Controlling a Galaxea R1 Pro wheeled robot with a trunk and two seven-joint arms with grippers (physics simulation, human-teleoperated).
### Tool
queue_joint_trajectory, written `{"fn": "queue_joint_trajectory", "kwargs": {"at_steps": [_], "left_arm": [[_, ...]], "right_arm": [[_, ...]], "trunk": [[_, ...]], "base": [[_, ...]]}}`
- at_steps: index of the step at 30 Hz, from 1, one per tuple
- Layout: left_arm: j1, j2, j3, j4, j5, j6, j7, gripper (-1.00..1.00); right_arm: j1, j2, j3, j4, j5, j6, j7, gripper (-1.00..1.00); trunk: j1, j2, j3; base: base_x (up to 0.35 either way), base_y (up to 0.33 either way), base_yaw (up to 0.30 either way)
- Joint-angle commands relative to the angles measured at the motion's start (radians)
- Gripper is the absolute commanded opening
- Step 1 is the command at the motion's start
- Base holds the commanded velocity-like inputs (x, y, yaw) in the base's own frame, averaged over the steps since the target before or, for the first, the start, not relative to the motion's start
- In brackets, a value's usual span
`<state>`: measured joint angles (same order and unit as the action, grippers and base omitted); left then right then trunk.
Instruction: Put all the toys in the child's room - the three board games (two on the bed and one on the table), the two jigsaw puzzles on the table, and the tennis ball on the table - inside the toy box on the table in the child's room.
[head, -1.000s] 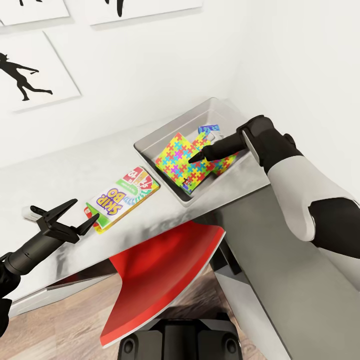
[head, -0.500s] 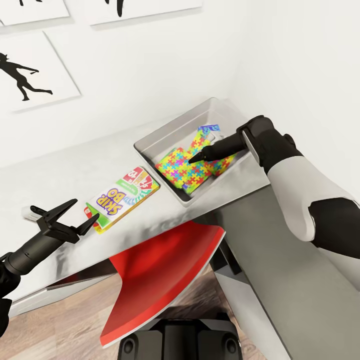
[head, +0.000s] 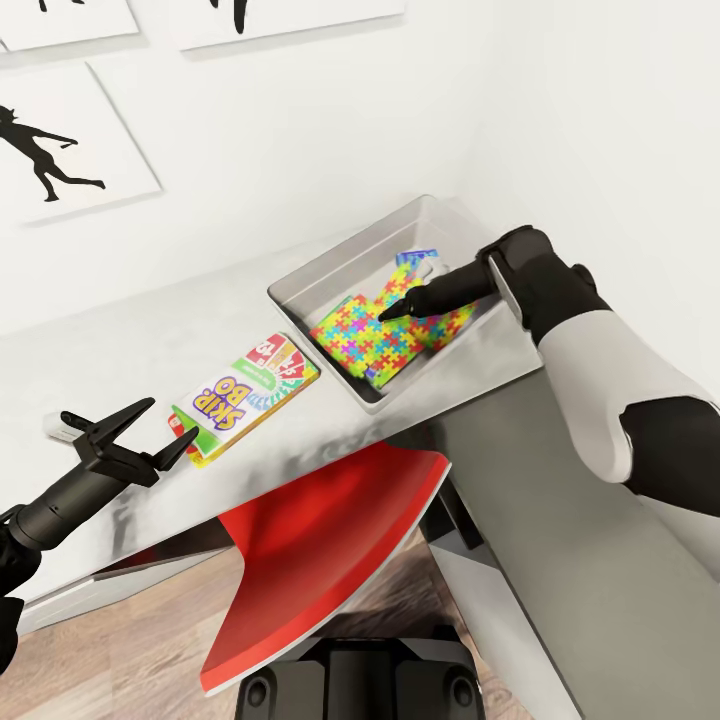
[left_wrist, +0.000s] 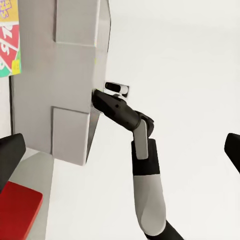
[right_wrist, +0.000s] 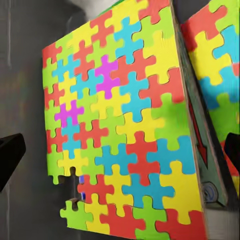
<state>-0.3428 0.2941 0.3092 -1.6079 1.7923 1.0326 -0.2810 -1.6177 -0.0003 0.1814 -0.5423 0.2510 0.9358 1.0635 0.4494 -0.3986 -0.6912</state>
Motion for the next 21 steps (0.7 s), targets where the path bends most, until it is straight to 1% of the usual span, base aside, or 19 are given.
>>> {"fn": "queue_joint_trajectory", "kwargs": {"at_steps": [1,3,4,8,10,11,13,15,18,21], "left_arm": [[0.000,0.000,0.001,0.000,-0.008,0.003,-0.010,1.00],[0.000,-0.001,0.001,0.000,-0.008,0.003,-0.013,1.00],[0.000,-0.001,0.001,0.000,-0.008,0.003,-0.016,1.00],[0.001,-0.004,0.001,0.000,-0.008,0.001,-0.025,1.00],[0.001,-0.006,0.001,0.000,-0.008,0.000,-0.028,1.00],[0.001,-0.006,0.001,0.000,-0.008,0.000,-0.028,1.00],[0.013,0.006,0.012,0.000,0.004,0.005,-0.038,1.00],[0.014,0.014,0.016,0.000,0.016,0.005,-0.040,1.00],[0.014,0.014,0.016,0.000,0.017,0.005,-0.040,1.00],[0.014,0.014,0.016,0.000,0.017,0.005,-0.040,1.00]], "right_arm": [[0.001,-0.002,-0.004,-0.021,0.010,0.002,0.009,1.00],[0.005,-0.007,-0.027,-0.078,0.007,0.004,0.009,1.00],[0.009,-0.011,-0.049,-0.113,0.005,0.007,0.009,1.00],[0.044,-0.023,-0.159,-0.270,0.003,0.056,0.010,1.00],[0.073,-0.026,-0.197,-0.359,0.003,0.091,0.010,1.00],[0.073,-0.026,-0.197,-0.359,0.003,0.091,0.010,1.00],[0.062,-0.015,-0.186,-0.371,-0.010,0.103,0.021,1.00],[0.051,-0.003,-0.175,-0.382,-0.007,0.106,0.029,1.00],[0.034,0.011,-0.158,-0.399,-0.007,0.106,0.029,1.00],[0.017,0.011,-0.149,-0.416,-0.007,0.106,0.029,1.00]], "trunk": [[0.001,-0.001,-0.001],[0.001,-0.001,-0.001],[0.001,-0.001,-0.001],[0.001,-0.001,-0.001],[0.001,-0.001,-0.001],[0.001,-0.001,-0.001],[0.001,-0.001,-0.001],[0.001,-0.001,-0.001],[0.001,-0.001,-0.001],[0.001,-0.001,-0.001]], "base": [[0.000,0.000,0.000],[0.000,0.000,0.000],[0.000,0.000,0.000],[0.000,0.000,0.000],[0.000,0.000,0.000],[0.000,0.000,0.000],[0.000,0.000,0.000],[0.000,0.000,0.000],[0.000,0.000,0.000],[0.000,0.000,0.000]]}}
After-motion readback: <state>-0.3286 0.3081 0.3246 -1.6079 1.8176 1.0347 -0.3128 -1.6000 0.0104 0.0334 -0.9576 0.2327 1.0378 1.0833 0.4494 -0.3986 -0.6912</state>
